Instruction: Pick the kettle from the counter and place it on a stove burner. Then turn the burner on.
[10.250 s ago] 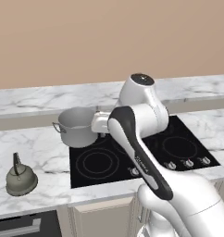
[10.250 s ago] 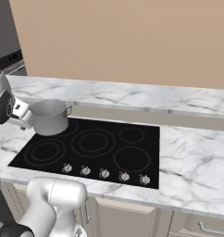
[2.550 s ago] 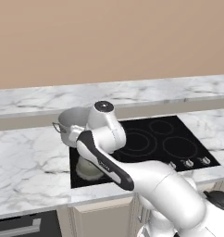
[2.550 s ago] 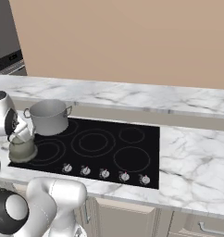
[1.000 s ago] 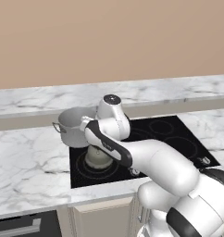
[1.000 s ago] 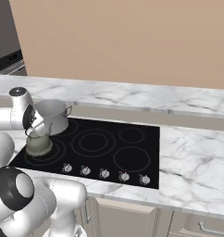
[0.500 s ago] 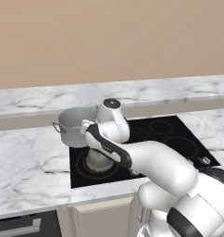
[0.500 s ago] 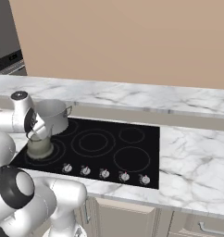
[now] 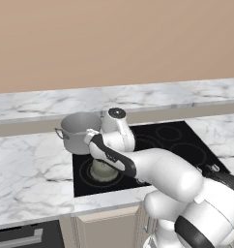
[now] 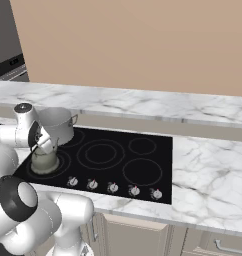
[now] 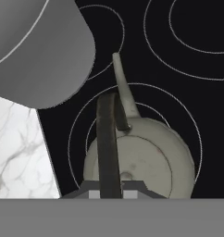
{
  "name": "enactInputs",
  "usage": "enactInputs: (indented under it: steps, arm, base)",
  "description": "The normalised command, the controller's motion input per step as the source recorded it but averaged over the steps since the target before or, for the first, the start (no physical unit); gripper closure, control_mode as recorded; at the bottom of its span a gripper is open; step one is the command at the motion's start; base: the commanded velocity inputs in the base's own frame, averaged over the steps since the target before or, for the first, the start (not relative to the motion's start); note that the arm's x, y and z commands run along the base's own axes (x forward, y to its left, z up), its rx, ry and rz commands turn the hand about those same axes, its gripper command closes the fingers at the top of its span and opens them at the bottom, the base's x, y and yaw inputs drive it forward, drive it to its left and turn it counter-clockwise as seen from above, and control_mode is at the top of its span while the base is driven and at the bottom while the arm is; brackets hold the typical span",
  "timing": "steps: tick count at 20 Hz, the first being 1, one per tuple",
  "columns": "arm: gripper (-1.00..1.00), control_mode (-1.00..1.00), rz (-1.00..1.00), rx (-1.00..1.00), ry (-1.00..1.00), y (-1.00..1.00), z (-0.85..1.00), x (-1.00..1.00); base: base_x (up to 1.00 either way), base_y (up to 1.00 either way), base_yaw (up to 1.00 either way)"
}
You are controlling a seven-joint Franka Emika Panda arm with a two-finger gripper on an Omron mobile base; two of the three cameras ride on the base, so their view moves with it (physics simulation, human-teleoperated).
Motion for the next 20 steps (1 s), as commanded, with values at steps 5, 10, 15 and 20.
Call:
enactInputs:
  steps: [5,10,15,20]
  arm:
    - [1.0,-1.0,0.0,0.0,-0.01,0.0,-0.11,0.08]
    - [1.0,-1.0,0.0,0.0,-0.03,0.0,-0.15,0.01]
    - [1.0,-1.0,0.0,0.0,-0.04,0.0,-0.13,0.02]
    - [1.0,-1.0,0.0,0.0,-0.05,0.0,-0.09,0.05]
  base:
    - [0.0,0.0,0.0]
    - [0.0,0.0,0.0]
    - [0.0,0.0,0.0]
    - [0.0,0.0,0.0]
